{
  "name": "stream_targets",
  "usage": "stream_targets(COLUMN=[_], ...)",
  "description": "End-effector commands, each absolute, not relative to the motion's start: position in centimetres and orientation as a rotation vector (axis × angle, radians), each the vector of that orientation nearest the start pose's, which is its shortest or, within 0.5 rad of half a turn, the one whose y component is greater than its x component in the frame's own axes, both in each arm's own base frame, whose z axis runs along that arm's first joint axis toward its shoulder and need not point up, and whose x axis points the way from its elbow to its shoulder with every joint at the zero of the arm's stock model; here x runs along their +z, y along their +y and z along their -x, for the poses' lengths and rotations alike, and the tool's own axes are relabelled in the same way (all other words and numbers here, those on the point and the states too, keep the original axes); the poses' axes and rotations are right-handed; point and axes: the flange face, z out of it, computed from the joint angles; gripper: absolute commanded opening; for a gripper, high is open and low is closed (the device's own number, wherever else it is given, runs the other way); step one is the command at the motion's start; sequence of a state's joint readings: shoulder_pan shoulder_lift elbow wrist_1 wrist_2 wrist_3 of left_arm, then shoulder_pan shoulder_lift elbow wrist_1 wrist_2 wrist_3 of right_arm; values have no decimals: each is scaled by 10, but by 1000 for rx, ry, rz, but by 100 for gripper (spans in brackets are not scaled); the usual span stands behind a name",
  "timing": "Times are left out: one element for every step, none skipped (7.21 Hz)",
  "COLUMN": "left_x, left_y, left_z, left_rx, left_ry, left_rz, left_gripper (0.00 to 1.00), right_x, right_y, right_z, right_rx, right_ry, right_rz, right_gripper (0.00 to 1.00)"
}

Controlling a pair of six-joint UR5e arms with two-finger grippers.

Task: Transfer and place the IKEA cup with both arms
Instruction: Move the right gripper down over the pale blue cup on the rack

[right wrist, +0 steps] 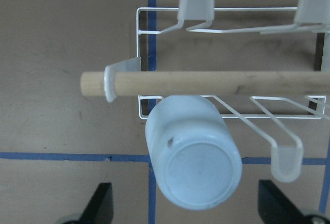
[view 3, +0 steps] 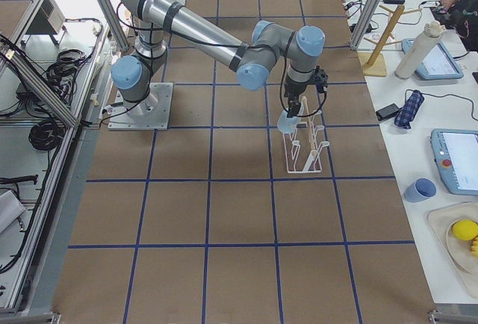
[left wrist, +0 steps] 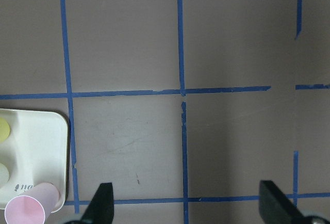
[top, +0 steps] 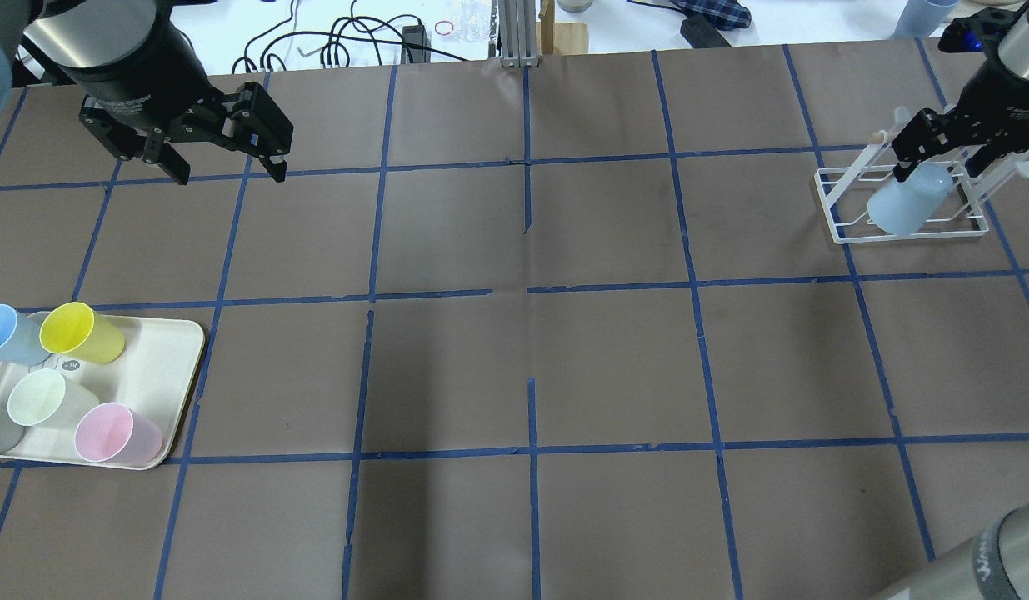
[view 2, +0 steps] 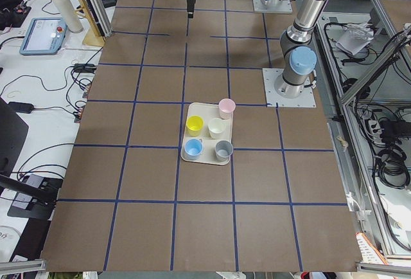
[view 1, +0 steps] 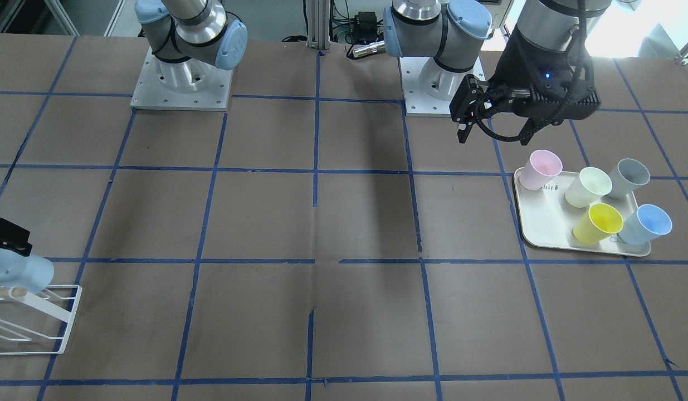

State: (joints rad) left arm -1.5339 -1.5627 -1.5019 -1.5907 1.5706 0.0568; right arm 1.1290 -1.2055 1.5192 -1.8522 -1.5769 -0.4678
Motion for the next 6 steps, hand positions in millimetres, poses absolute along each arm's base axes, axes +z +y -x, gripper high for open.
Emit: stream_targets(left_x=[522, 521, 519, 518, 521, 517], left_y=[-497, -497, -496, -497, -497, -496], left_z=[115, 115, 114, 114, 114, 114], left_rx=[-84, -80, -75, -73, -82, -70], left_ry=[3139, 3141, 3141, 3143, 3144, 3145], left_rz=[-31, -31, -29, -29, -29, -29], left_gripper=[100, 100, 100, 100, 100, 100], right_x=[317, 316, 311, 307, 306, 303], right_y=[-624, -624, -625, -626, -627, -627], right_z=[149, 150, 151, 151, 151, 151], right_rx=[83, 87, 89, 96, 98, 102], right_ry=[3133, 3135, 3135, 3132, 3132, 3130], right_rz=[39, 39, 37, 37, 35, 35], right_gripper=[100, 100, 100, 100, 99, 95])
